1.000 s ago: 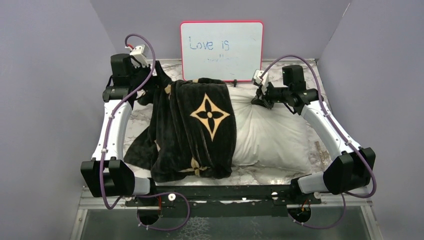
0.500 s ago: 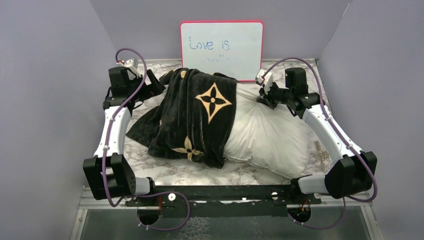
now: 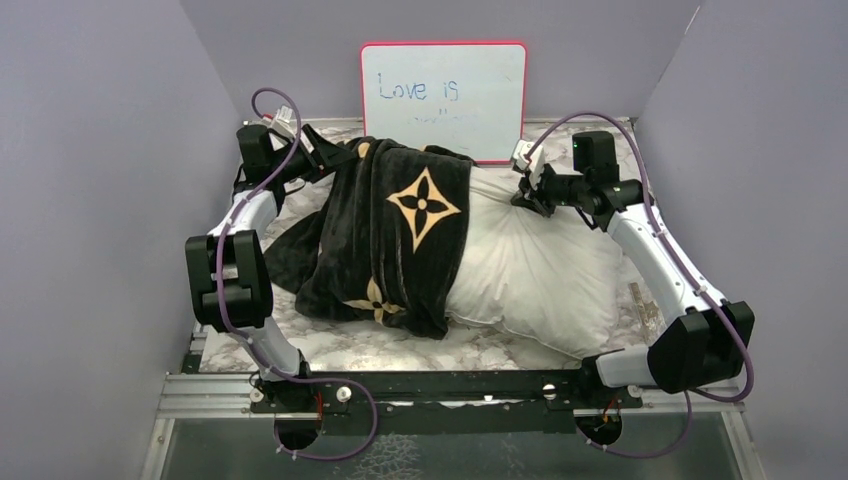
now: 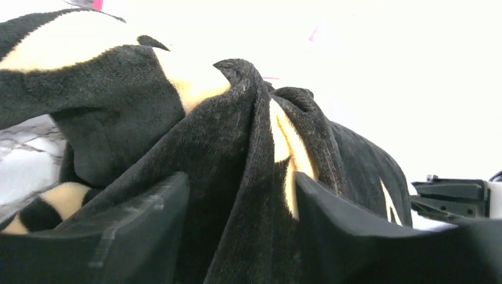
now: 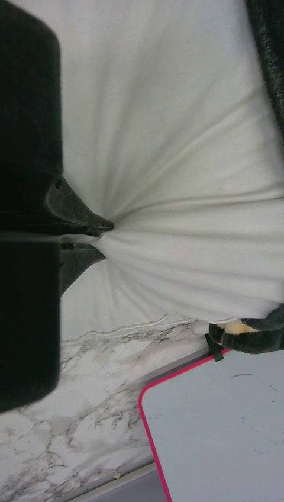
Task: Remove the pillowcase from the pillow
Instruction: Remove the pillow from the pillowcase.
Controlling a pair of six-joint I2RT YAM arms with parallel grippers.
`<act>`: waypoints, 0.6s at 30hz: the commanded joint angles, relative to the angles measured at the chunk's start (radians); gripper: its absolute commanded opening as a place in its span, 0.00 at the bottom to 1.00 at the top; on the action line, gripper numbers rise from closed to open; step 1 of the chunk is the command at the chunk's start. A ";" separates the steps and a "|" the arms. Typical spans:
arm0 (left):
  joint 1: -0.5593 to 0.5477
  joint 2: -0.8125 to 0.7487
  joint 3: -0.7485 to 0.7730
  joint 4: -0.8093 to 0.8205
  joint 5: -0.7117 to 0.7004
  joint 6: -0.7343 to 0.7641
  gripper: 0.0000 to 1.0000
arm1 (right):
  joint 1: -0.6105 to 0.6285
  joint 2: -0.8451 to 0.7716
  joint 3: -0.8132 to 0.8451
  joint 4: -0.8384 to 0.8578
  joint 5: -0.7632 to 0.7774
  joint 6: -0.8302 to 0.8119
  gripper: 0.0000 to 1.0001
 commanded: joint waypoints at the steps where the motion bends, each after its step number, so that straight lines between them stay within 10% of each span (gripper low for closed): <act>1: -0.001 0.035 0.024 0.122 0.131 -0.049 0.49 | -0.004 -0.002 0.035 -0.040 -0.058 -0.045 0.01; 6: 0.010 -0.050 0.021 -0.149 -0.110 0.151 0.00 | -0.004 -0.049 -0.028 0.016 0.059 -0.039 0.01; 10: 0.068 -0.107 0.065 -0.337 -0.357 0.210 0.00 | -0.004 -0.057 -0.039 0.029 0.123 -0.030 0.01; 18: 0.373 -0.186 0.082 -0.442 -0.365 0.214 0.00 | -0.004 -0.038 -0.033 0.035 0.123 -0.026 0.01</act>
